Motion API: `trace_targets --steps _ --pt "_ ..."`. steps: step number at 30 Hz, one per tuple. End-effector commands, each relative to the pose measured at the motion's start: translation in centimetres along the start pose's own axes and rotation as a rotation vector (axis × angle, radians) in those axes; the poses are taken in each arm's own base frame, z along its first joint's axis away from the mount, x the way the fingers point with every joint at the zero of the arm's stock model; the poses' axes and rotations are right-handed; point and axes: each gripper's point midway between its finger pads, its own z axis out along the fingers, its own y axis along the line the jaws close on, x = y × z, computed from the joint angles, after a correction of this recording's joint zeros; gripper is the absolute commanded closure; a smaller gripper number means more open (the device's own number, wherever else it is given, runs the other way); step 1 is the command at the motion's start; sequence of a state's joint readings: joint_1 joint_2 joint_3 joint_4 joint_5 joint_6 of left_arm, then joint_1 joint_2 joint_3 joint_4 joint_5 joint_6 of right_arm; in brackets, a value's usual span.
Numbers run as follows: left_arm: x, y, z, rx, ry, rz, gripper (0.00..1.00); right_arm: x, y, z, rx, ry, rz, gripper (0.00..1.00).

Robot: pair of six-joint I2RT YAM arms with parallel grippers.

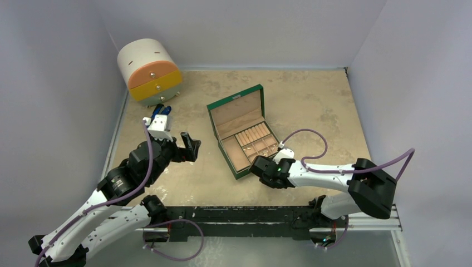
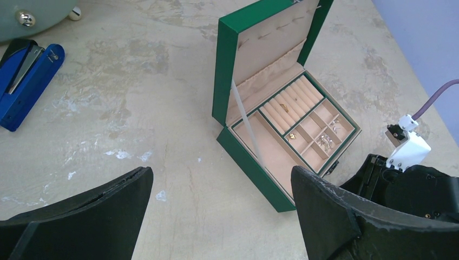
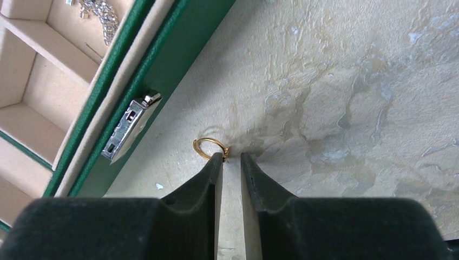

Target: Organize the mixed jewelry

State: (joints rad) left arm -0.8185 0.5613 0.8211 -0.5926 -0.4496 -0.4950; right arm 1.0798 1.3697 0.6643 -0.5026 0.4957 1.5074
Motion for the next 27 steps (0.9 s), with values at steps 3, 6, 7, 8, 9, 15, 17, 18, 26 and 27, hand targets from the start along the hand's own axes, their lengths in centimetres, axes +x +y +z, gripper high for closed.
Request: trace_targets --steps 3,6,7,8,9,15,17,18,26,27 --pt "-1.4 -0.4 -0.2 0.012 -0.047 -0.030 0.00 -1.1 0.6 -0.3 0.008 -0.049 0.034 0.80" --pt "-1.4 -0.4 -0.2 0.013 -0.048 -0.032 0.00 -1.2 0.7 -0.3 0.010 -0.054 0.034 0.81" --pt "-1.5 -0.4 -0.2 0.013 -0.049 -0.033 0.00 -1.2 0.7 -0.3 0.009 -0.056 0.033 0.81" --pt "-1.4 -0.4 -0.2 0.013 -0.047 -0.032 0.00 -1.3 0.8 -0.3 0.007 -0.058 0.033 0.81" --pt "-1.4 -0.4 -0.1 0.012 -0.046 -0.031 0.00 -1.3 0.9 -0.4 0.005 -0.059 0.033 0.81" --pt "-1.4 -0.3 -0.1 0.010 -0.047 -0.031 0.00 -1.9 1.0 -0.7 -0.006 -0.078 0.041 0.82" --pt "-1.4 -0.3 -0.2 0.011 -0.048 -0.031 0.00 -2.0 1.1 -0.8 -0.012 -0.083 0.046 0.82" --pt "-1.4 -0.4 -0.1 0.011 -0.047 -0.031 0.00 -2.1 1.1 -0.8 -0.013 -0.087 0.046 0.82" --pt "-1.3 -0.4 -0.1 0.011 -0.045 -0.030 0.00 -2.5 1.7 -1.0 -0.025 -0.101 0.032 0.82" --pt "-1.3 -0.4 -0.1 0.010 -0.044 -0.030 0.00 -2.5 1.7 -1.0 -0.024 -0.103 0.032 0.82"
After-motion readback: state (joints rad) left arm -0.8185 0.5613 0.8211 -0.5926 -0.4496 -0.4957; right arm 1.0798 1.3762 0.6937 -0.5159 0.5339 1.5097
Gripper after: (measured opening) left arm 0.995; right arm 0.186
